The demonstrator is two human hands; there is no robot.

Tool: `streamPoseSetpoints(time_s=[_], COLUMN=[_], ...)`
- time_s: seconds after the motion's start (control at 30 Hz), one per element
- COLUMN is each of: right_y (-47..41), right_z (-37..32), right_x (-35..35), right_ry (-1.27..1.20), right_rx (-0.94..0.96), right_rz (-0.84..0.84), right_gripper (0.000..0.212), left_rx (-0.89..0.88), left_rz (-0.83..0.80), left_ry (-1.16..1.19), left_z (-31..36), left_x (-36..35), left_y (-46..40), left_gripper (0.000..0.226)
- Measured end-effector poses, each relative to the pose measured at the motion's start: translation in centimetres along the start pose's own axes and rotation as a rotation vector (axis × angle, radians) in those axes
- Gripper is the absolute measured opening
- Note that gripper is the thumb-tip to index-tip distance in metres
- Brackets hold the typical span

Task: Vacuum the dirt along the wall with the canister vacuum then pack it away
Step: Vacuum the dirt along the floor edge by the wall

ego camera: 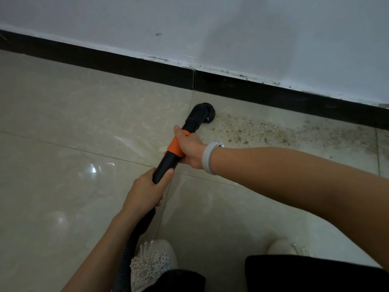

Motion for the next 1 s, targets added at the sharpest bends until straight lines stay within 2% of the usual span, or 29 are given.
streamPoseSetpoints(time_s=[0.37,0.73,1.0], right_y=[0.1,-0.1,0.4], right_z=[-0.3,-0.1,-0.2], right_x=[2.3,6.3,9.5], right_ry=[-0.061,-0.151,-0.241], right_rx=[0.016,0.018,0.017], right_rz=[0.027,0.011,0.043], right_gripper=[0.05,0.034,0.035], left_rx=[-0.025,-0.076,-0.113], left_rz=[-0.06,-0.146,-0.214], left_ry=[-0.03,-0.137,-0.179], left_z=[1.2,2.9,4.6], left_x=[-1.3,-3.6,-5.6], left_y=[-1.1,-2.3,-3.5], left_gripper=[0.035,0.042,0.044])
Point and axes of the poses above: each hand's wrist, its own y-axis away from the middle knuckle, its own x-axis out of the back of the hand, z = x × y, the point moved 4 cm from there along -y, towards the middle knuckle, and after that the axes turned 14 degrees about -x, right-handed, at the moved point
